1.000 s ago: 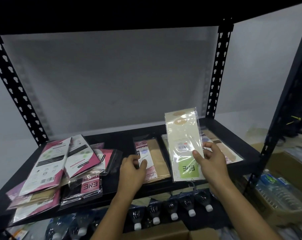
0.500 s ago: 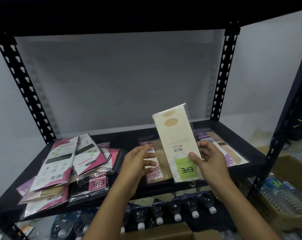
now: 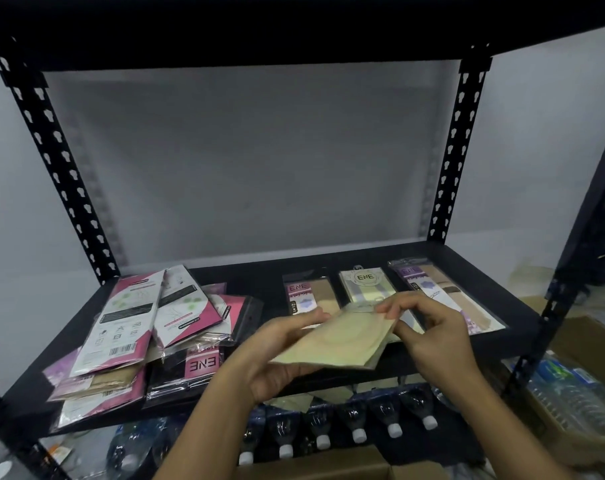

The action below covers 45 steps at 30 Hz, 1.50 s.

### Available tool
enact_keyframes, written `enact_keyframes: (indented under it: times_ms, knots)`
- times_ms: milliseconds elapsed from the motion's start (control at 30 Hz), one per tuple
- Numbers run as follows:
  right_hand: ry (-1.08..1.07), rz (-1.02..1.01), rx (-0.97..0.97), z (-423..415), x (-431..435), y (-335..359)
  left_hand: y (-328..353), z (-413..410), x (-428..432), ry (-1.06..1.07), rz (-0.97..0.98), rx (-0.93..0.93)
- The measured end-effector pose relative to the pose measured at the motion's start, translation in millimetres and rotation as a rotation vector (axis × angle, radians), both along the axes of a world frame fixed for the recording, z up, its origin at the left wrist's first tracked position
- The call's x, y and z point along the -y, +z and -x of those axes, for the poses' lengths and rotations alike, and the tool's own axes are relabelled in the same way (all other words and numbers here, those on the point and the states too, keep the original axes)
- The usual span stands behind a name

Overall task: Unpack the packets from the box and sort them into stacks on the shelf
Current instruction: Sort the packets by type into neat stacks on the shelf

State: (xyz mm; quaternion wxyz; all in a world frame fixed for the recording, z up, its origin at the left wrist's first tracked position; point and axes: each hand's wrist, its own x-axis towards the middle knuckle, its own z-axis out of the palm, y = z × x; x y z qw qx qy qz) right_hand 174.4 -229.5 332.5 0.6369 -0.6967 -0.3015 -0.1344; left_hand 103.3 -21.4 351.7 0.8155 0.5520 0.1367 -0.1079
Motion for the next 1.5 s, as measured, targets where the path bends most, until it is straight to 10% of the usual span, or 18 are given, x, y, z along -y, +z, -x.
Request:
enact_keyframes:
  times_ms: [300, 633, 1100, 1500]
  knots:
    - [-0.077, 0.048, 0.082, -2, -6, -8, 0, 8, -1, 0.118, -0.019, 0.08]
    - [0.127, -0.152, -0.766, 20, -19, 15, 3, 13, -3, 0.317, -0.044, 0.33]
    - [-0.096, -0.044, -0.608, 13, -29, -1, -26, -6, 14, 0.474, -0.242, 0.316]
    - [-0.458, 0.302, -0.424, -109, 10, -19, -35, -140, 66, 0.331, -0.924, 0.198]
